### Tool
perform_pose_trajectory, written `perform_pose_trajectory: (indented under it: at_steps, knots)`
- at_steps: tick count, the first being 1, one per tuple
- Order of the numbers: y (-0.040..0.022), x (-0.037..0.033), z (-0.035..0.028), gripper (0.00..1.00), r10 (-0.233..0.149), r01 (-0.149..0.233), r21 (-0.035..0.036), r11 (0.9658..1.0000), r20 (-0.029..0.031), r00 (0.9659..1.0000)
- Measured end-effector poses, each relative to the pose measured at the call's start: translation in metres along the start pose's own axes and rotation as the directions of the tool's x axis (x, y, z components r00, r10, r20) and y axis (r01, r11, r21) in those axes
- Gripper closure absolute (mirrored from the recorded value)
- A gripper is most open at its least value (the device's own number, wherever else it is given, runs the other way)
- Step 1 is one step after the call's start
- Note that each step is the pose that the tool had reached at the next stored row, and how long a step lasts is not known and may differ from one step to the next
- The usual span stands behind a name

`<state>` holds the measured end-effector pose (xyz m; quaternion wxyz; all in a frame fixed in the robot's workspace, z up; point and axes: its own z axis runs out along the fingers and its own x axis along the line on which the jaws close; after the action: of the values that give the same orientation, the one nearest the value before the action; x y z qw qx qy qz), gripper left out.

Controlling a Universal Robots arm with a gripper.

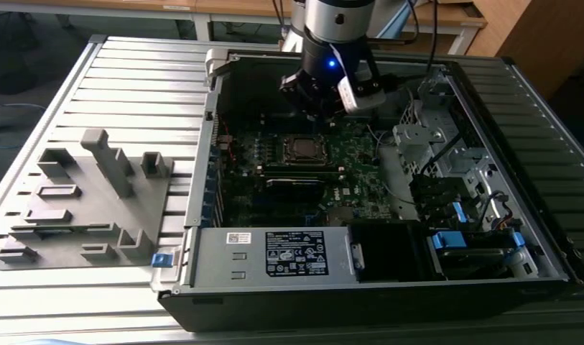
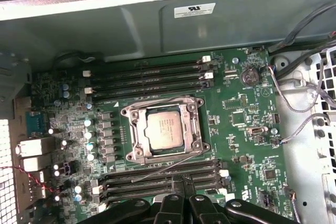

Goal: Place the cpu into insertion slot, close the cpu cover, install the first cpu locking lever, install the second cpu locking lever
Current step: 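Install the second cpu locking lever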

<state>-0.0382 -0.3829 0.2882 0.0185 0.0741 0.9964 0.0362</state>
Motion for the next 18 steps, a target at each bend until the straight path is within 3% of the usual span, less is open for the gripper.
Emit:
perform_pose_trajectory:
  at_steps: [18]
  knots:
    - [-0.0008, 0.0050, 0.0004, 0.89, 0.000, 0.000, 0.0000, 1.0000, 0.0000, 1.0000]
